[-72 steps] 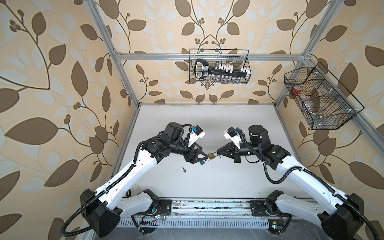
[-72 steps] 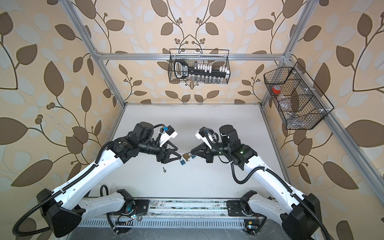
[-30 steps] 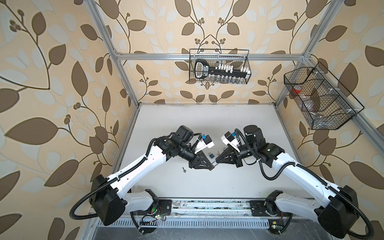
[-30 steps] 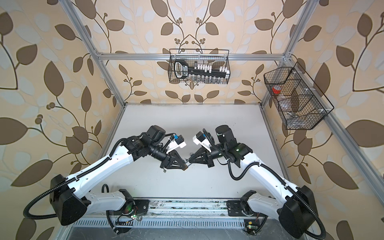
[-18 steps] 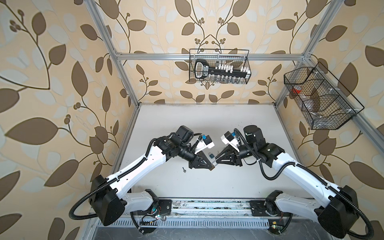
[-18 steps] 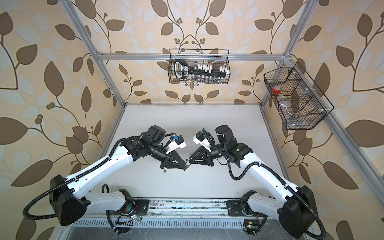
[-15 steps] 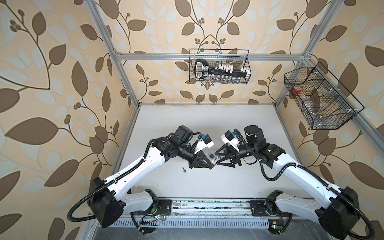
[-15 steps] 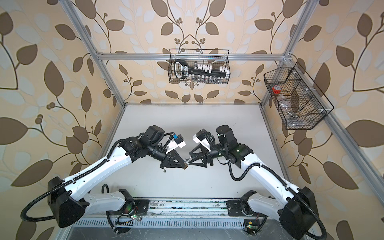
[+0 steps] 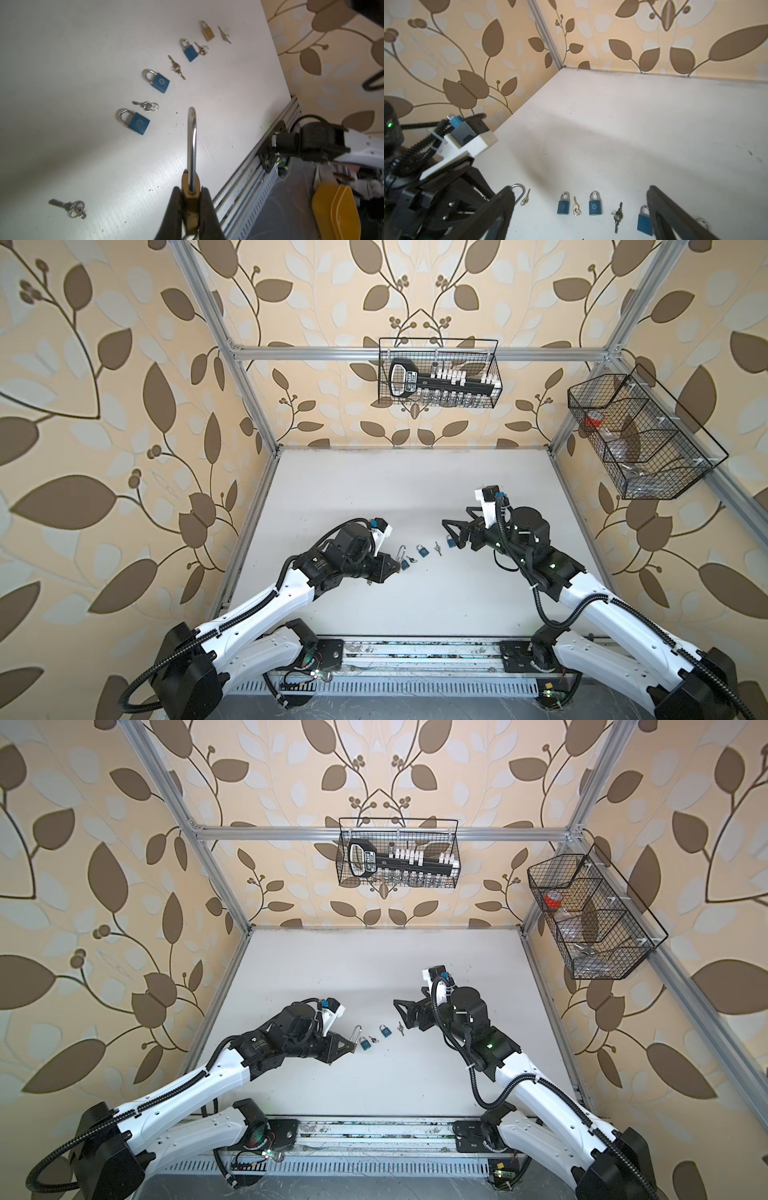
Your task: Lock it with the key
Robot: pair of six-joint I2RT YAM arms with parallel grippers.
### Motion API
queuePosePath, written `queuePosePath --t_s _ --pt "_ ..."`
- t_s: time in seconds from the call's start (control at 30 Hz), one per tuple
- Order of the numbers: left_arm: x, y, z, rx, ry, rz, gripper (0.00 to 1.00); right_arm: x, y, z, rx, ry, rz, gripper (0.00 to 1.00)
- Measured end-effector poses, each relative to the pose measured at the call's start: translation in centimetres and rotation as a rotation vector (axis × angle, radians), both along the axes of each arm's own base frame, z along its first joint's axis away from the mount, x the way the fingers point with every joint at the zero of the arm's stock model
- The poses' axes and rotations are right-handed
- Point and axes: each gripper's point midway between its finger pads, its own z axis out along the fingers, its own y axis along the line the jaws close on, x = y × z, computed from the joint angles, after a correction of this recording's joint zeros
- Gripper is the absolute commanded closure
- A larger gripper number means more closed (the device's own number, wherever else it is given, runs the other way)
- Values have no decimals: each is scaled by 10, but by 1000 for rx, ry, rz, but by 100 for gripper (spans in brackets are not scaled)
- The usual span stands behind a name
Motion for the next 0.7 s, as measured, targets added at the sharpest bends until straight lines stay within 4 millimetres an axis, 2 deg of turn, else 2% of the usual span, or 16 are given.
queuePosePath --t_s 0.1,0.3,0.53,0.7 --pt "5 14 -15 21 60 144 100 6 -8 -5 19 25 -68 0" --pt "20 25 -27 34 122 321 100 12 -13 -11 25 51 -120 1" --pt "22 21 -59 84 238 398 100 11 -18 -12 33 46 -148 1" --pt "25 19 -71 96 273 425 100 7 -26 -16 52 39 -174 0"
